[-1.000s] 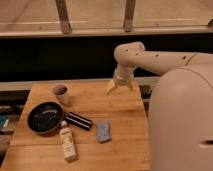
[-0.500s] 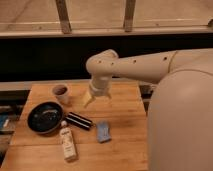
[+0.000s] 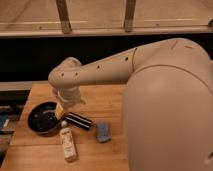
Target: Place the bottle in the ceramic bowl
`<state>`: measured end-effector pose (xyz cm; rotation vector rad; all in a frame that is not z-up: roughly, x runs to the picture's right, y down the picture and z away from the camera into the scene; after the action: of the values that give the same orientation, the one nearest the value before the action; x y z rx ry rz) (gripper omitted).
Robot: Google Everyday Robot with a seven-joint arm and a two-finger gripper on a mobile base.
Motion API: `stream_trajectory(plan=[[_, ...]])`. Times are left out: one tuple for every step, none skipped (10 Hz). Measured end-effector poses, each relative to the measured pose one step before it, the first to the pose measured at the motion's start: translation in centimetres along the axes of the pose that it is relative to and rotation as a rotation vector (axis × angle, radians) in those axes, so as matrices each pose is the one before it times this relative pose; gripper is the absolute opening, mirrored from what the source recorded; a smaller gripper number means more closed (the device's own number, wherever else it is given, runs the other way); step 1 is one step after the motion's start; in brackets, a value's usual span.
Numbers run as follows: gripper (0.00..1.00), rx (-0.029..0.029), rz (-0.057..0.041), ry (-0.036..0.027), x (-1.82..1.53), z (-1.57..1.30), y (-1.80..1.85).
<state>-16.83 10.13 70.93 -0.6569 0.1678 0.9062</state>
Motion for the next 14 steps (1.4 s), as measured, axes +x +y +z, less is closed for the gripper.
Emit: stream_trajectory(plan=[[0.80, 0.00127, 0.00587, 0.00029, 0.073, -0.025, -0.286], [0.80, -0.00078, -0.00123, 0.00049, -0.011, 0.015, 0.091], [0.80, -0.00147, -0.00256, 0.00026, -0.047, 0.016, 0.180], [0.80, -0.00107, 0.00143, -0.00024, 0.014, -0.007, -0.012], [0.80, -0.00401, 0.00214, 0.00230, 0.066, 0.091, -0.066], [0.80, -0.00655, -0.00760, 0.00775, 0.068, 0.258, 0.090], [0.80, -0.01230, -0.01609, 0.01936, 0.355, 1.016, 0.922], [0.80, -0.01304, -0.01484, 0.01840, 0.520, 1.253, 1.389], [0.80, -0.00933, -0.00835, 0.01226, 0.510, 0.864, 1.261], [0.80, -0.00967, -0.01221, 0.01361, 0.595, 1.014, 1.560], [0.80, -0.01128, -0.01420, 0.01295, 0.434, 1.003, 1.525], [0.80, -0.01344, -0.01698, 0.01707, 0.386, 1.251, 1.456], [0.80, -0.01636, -0.01337, 0.02099, 0.249, 1.650, 1.076], [0.80, -0.00913, -0.00534, 0.01648, 0.165, 1.117, 0.461]])
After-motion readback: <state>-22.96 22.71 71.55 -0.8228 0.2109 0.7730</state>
